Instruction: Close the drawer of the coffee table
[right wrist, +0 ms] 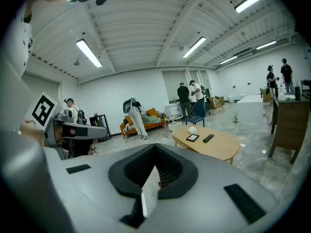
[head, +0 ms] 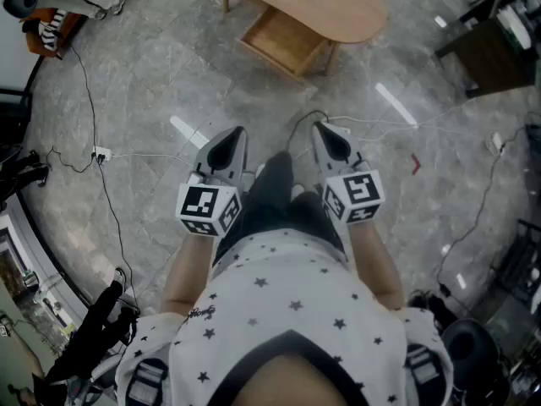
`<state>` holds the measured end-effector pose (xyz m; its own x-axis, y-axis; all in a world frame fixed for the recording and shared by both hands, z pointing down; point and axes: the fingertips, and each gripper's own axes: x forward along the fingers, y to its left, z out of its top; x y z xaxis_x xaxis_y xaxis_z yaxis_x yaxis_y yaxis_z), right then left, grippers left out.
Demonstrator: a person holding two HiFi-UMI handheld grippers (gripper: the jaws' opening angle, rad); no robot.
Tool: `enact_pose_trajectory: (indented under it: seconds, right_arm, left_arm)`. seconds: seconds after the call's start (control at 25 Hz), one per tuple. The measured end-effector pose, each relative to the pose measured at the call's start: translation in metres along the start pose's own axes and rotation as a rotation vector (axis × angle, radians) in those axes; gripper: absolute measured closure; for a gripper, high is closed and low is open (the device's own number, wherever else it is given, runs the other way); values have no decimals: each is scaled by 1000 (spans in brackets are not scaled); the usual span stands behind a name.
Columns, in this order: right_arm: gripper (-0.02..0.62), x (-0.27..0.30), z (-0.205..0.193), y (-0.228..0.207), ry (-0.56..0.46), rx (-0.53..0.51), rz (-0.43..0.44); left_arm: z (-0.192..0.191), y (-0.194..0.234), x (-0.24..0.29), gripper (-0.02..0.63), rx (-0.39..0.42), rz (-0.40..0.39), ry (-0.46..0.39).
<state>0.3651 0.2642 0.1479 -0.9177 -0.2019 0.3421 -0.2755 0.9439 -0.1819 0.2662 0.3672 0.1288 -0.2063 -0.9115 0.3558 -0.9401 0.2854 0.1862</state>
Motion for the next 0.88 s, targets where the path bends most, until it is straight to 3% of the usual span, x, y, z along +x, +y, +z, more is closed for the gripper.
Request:
enact_pose_trajectory:
  seconds: [0.28, 0.64, 0.88]
  right_arm:
    - [588, -2, -5, 21, -4, -35, 44]
    - [589, 7, 12, 33, -56, -70, 82]
    - [588, 4, 11, 40, -72, -105, 126]
  left_arm:
    - [-1, 19, -9, 598, -86, 70, -61]
    - [12, 8, 6, 598, -26, 21, -82]
    - [6, 2, 5, 598, -50, 25, -84]
